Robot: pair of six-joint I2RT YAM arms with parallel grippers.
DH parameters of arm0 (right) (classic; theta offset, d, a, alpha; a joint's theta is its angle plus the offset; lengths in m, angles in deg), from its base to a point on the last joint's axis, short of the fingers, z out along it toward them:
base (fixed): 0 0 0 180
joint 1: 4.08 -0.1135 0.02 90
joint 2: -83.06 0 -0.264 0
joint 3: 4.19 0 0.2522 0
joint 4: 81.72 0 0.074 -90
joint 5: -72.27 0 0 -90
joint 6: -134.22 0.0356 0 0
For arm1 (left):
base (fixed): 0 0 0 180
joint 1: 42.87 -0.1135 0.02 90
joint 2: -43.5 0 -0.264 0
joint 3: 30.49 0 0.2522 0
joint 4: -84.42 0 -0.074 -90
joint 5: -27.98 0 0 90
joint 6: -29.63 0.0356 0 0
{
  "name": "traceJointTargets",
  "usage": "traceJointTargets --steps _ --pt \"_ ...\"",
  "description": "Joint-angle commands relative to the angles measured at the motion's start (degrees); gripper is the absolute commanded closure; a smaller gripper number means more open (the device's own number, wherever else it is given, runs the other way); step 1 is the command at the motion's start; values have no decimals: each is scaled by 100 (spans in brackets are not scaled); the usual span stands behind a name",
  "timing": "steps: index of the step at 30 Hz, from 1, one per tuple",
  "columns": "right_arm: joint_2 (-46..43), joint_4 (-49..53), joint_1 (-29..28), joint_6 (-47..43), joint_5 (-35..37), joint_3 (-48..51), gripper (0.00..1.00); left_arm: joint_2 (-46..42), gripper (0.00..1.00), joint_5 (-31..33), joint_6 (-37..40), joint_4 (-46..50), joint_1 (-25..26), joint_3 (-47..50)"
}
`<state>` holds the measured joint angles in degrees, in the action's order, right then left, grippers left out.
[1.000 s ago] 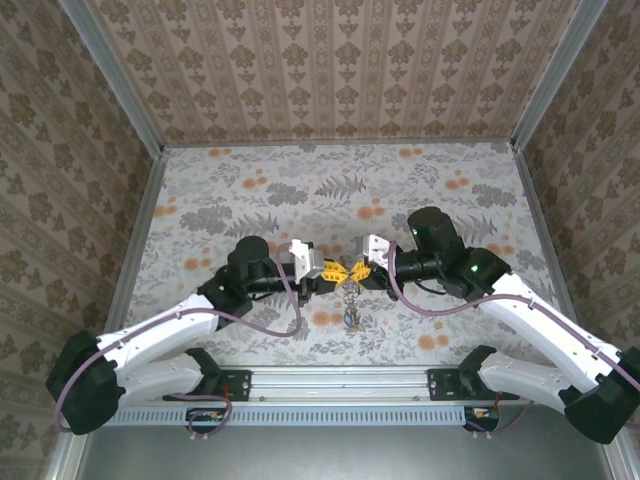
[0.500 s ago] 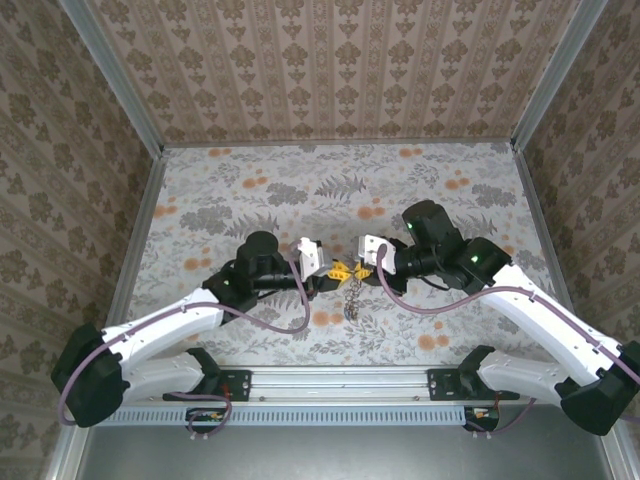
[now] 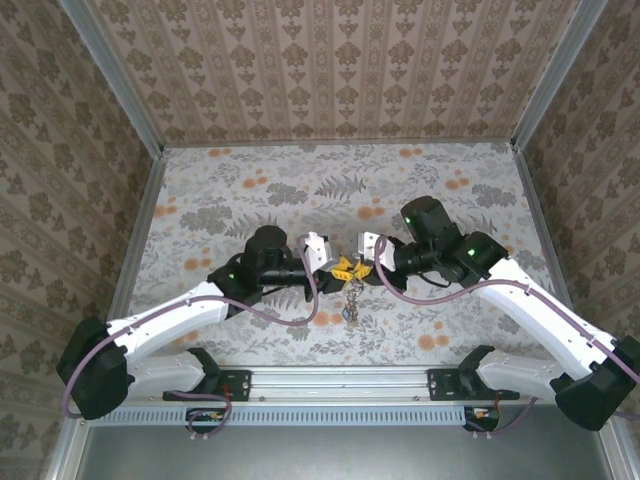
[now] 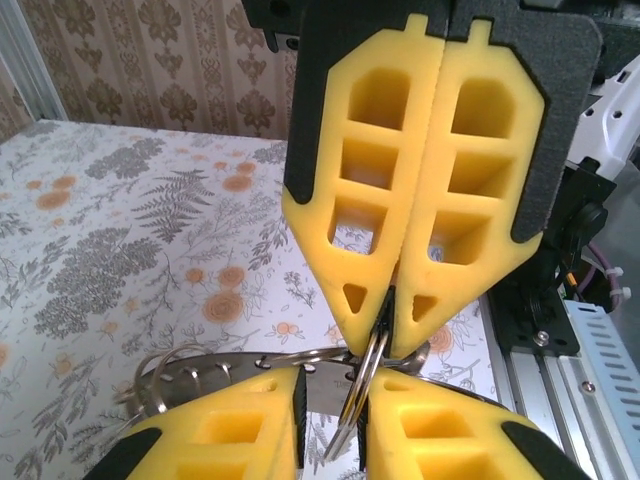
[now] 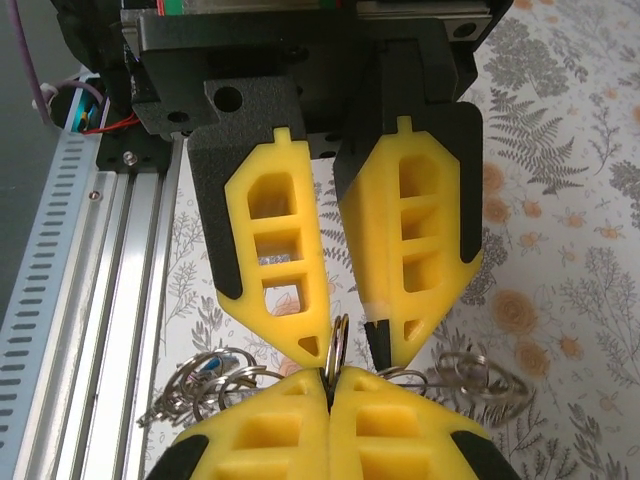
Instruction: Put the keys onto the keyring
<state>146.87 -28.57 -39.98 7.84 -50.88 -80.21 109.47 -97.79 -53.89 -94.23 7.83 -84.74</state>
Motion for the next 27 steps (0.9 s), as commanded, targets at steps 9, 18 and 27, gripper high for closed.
traceJointTargets --steps 9,18,27 --pt "70 154 -318 -447 235 -292 100 120 100 -158 185 373 86 -432" --pt "-499 -582 396 887 -537 611 75 -67 100 -437 207 -134 75 -197" --pt "-266 -611 479 959 -725 563 94 -133 100 -588 129 -568 15 21"
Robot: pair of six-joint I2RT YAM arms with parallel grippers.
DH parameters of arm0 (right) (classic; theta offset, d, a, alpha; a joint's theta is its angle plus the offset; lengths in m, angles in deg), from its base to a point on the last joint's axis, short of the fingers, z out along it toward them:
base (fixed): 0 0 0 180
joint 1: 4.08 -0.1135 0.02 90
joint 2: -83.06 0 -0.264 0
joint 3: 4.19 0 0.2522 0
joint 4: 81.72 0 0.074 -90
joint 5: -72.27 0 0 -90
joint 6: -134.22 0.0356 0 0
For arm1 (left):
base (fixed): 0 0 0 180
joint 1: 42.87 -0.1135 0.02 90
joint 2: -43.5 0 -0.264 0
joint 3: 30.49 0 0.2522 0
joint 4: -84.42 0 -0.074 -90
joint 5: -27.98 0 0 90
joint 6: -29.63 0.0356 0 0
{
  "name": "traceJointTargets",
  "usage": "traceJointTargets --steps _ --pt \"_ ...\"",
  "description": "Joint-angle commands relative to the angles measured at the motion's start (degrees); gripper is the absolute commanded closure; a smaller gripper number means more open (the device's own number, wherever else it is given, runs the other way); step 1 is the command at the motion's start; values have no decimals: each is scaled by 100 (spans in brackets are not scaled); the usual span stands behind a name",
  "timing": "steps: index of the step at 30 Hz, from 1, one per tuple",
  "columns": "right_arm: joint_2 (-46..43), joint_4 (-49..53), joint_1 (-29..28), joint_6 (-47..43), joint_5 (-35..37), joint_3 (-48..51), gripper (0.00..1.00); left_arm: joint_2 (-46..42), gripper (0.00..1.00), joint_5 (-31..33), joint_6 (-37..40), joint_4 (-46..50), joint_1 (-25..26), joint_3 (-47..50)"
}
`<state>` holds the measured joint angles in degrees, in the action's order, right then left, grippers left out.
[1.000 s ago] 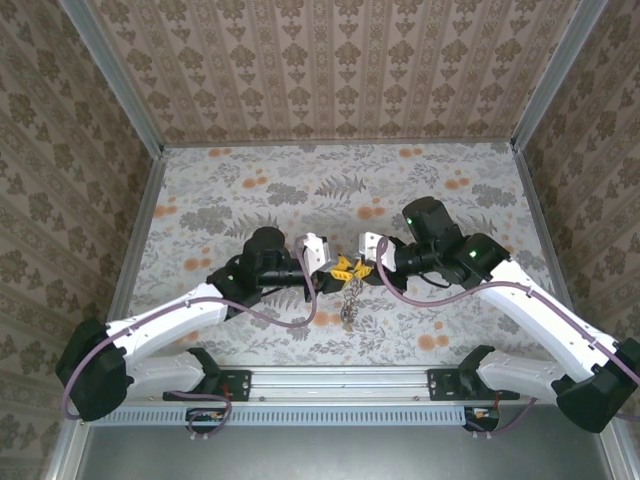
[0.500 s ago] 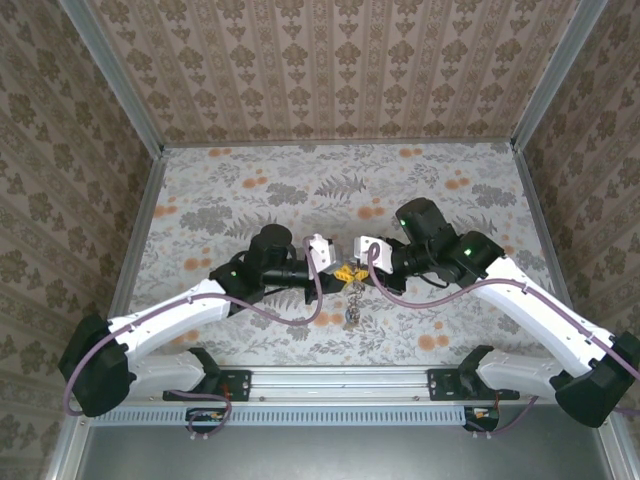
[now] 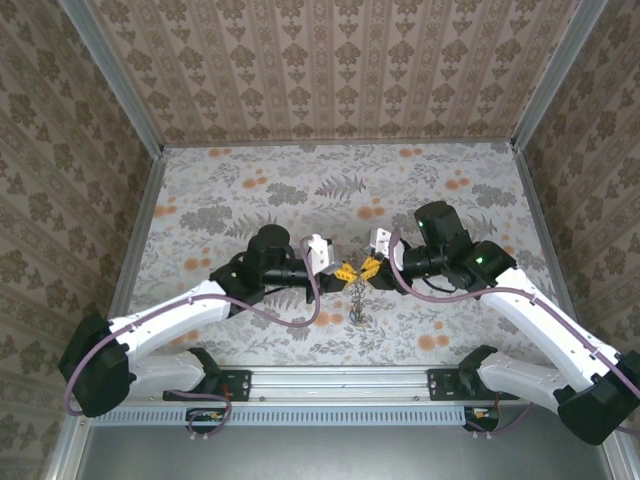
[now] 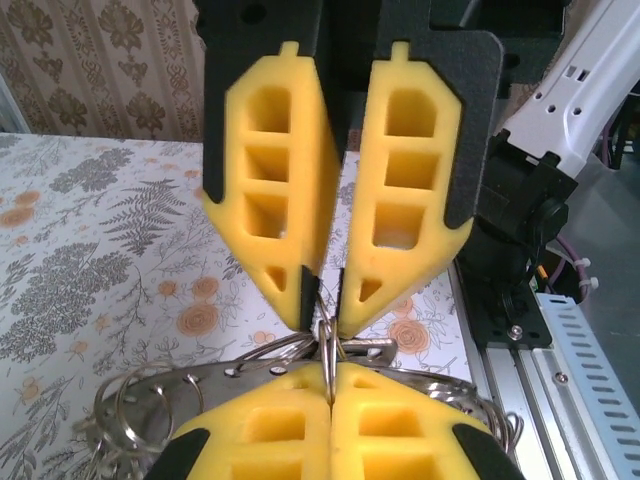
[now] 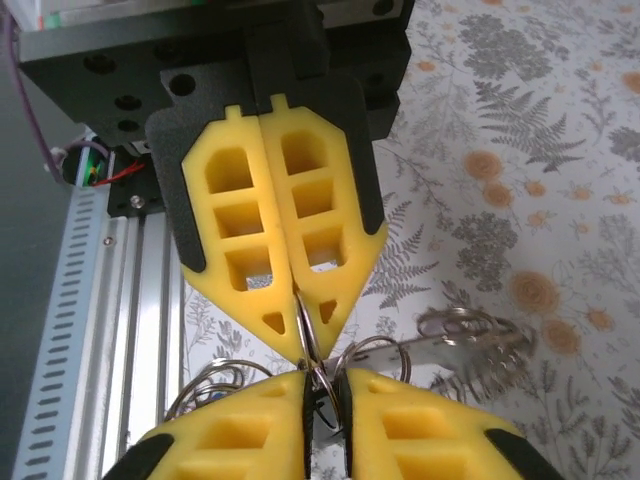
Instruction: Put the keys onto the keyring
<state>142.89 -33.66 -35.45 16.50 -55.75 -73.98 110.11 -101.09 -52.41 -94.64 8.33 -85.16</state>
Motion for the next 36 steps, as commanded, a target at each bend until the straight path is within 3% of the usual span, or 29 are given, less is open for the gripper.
traceJointTargets --steps 1,8,12,13,17,21,23,28,31,36 --pt "157 -92 26 97 -268 -89 98 -214 100 -252 -18 -545 -39 72" --pt "357 183 26 274 -98 -75 100 -353 100 -185 36 -727 -43 194" --pt "460 294 35 491 -122 63 77 -420 100 -92 -20 -886 -64 267" --pt "518 329 42 512 -168 52 77 -412 100 -79 -38 -927 -66 272" --pt "676 363 53 535 -283 -52 93 -419 100 -66 -62 -1033 -67 307" --pt "720 288 71 661 -431 -140 92 -403 100 -136 -80 -1088 -73 322" --pt "720 275 70 618 -448 -158 86 -400 100 -137 -93 -1145 -70 338" --pt "-39 -641 79 470 -44 337 68 -394 100 -197 -150 -1258 -73 416" --pt "-627 -1257 79 407 404 778 67 -394 100 -296 -142 -1243 -73 408" --pt "-890 -1383 79 -16 108 867 68 -326 100 -439 -122 -1199 -64 356"
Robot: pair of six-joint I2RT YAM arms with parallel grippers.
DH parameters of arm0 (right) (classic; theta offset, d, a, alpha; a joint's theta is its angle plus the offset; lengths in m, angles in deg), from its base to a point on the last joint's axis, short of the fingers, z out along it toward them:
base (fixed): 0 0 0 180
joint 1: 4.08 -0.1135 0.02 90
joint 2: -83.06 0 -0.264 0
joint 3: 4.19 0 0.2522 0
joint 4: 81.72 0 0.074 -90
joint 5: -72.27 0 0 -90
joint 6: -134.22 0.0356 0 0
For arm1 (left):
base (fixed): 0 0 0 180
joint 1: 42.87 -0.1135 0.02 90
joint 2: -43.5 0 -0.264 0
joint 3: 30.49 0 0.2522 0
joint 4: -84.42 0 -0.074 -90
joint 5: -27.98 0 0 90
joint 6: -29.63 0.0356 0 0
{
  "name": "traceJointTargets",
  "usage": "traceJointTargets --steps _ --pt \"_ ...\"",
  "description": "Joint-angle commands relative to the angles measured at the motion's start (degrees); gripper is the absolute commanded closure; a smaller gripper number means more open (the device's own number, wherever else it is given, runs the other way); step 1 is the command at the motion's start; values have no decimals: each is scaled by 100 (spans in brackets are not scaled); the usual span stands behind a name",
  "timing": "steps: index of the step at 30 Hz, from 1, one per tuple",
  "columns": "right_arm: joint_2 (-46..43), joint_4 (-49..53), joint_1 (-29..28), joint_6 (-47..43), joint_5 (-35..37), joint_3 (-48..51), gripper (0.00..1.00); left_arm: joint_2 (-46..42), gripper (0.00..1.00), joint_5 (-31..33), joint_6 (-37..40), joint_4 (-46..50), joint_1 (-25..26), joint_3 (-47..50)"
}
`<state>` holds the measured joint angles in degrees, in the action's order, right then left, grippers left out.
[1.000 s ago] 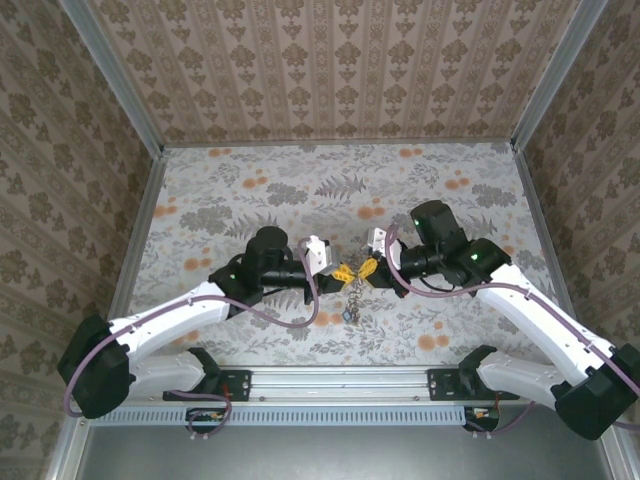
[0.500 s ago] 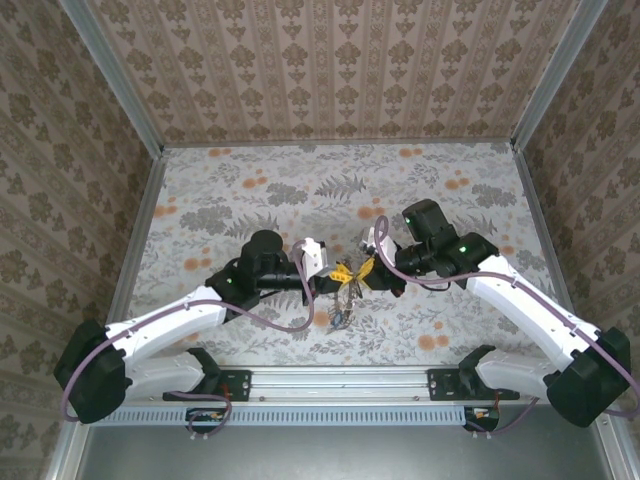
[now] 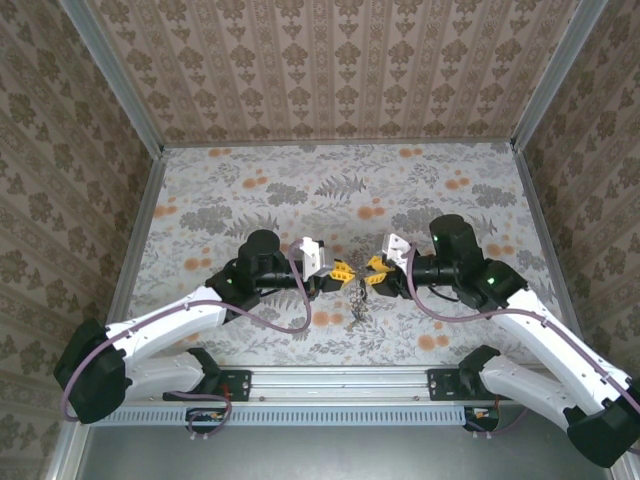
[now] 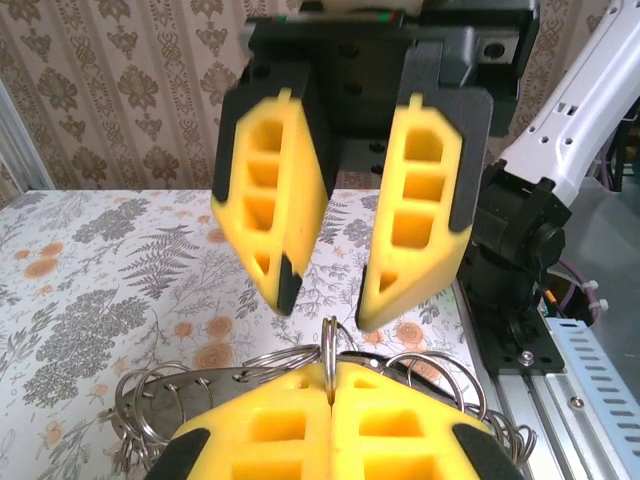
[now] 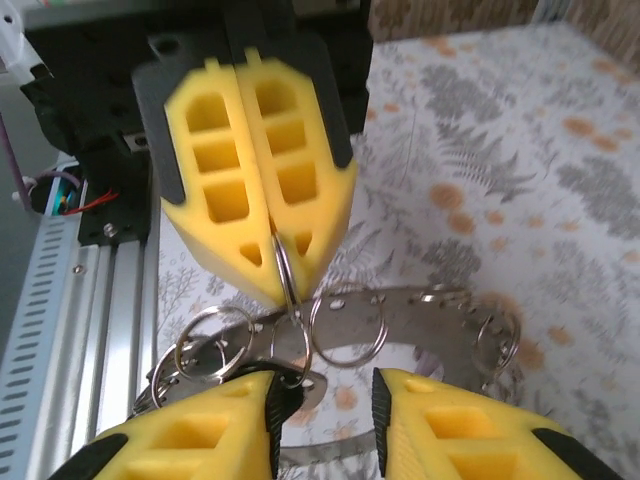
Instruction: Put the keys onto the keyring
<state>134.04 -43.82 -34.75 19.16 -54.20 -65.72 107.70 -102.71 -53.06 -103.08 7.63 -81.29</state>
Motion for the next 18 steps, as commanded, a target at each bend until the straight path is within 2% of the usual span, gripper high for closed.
traceJointTargets --steps 1,5,10,18 --pt "23 -390 9 -289 -68 16 68 -60 100 -306 -57 -338 3 -48" --pt "163 -476 -8 -374 -318 -77 69 37 100 -374 -80 -369 9 -100" --pt "460 -242 -70 -509 -672 -256 78 75 100 -372 -110 -433 14 -133" --pt "414 133 -96 -676 -847 -294 72 92 100 -266 -46 -432 18 -121"
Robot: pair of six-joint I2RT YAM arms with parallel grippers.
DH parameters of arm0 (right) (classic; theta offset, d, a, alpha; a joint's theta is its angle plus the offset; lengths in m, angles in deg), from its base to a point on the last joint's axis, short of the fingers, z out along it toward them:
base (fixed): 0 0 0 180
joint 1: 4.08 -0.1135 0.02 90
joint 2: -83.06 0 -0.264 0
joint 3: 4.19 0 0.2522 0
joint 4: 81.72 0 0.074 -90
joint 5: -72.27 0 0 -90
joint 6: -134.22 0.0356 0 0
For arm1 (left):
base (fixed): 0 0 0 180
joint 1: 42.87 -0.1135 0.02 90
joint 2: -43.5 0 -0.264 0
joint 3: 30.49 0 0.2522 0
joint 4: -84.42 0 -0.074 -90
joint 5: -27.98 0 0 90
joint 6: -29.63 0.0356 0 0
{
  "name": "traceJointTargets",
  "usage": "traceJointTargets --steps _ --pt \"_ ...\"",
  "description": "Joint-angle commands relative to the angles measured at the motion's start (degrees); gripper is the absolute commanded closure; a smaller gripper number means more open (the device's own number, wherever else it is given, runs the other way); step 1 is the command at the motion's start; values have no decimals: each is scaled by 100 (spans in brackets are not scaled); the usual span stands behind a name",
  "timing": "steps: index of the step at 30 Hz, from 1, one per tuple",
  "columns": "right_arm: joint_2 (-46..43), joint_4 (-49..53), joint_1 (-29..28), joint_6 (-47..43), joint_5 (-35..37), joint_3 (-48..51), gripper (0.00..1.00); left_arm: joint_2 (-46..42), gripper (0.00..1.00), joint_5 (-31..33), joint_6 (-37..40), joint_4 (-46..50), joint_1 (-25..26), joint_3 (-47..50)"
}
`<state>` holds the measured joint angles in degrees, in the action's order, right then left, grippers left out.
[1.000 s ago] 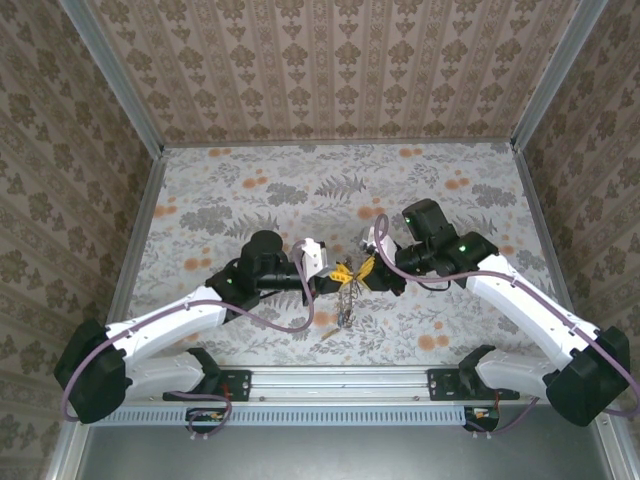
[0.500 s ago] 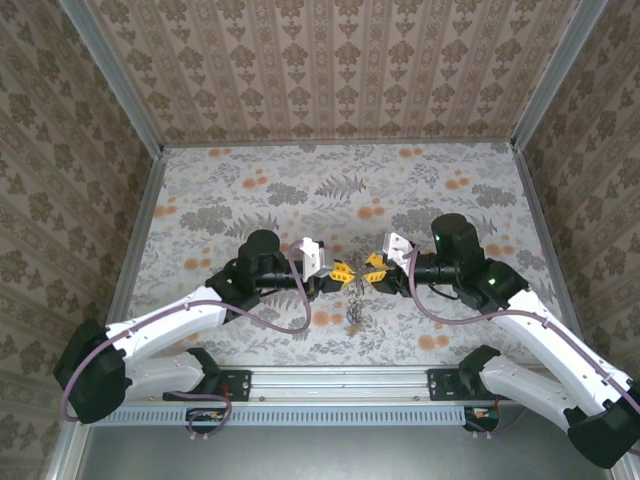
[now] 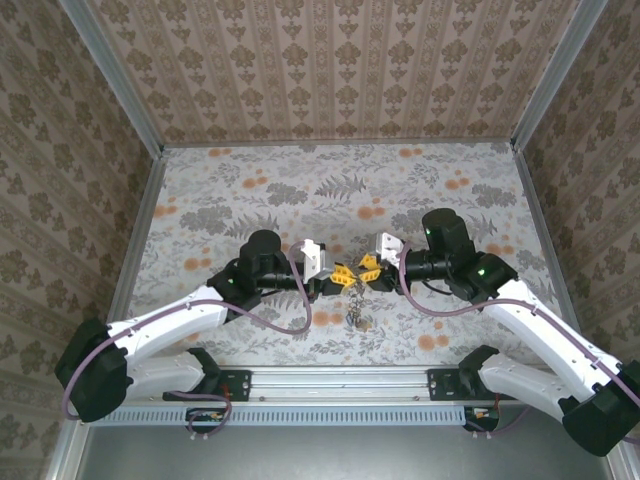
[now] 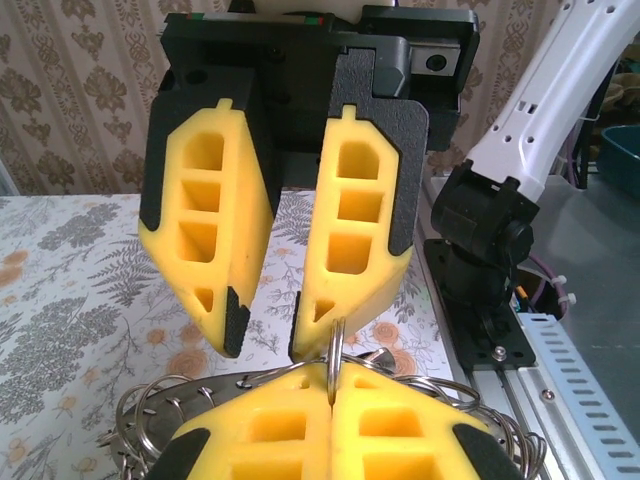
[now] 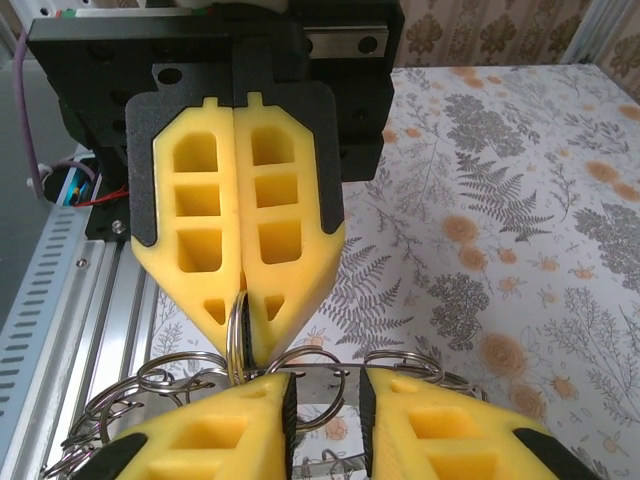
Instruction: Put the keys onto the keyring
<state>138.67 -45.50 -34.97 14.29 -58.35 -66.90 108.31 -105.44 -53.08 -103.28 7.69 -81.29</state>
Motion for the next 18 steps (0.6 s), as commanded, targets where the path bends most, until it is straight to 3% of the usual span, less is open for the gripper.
traceJointTargets --steps 1,7,13,18 --pt "-72 349 -74 -197 -361 -185 72 27 100 9 -44 -404 9 -119" --pt "-309 553 -32 -178 647 -134 79 5 100 18 -83 -489 11 -62" --pt "-541 523 -13 -147 178 -44 69 53 100 -4 -70 -535 10 -92" --pt "-687 471 -5 -174 -54 -69 72 110 100 -67 -92 -527 7 -144"
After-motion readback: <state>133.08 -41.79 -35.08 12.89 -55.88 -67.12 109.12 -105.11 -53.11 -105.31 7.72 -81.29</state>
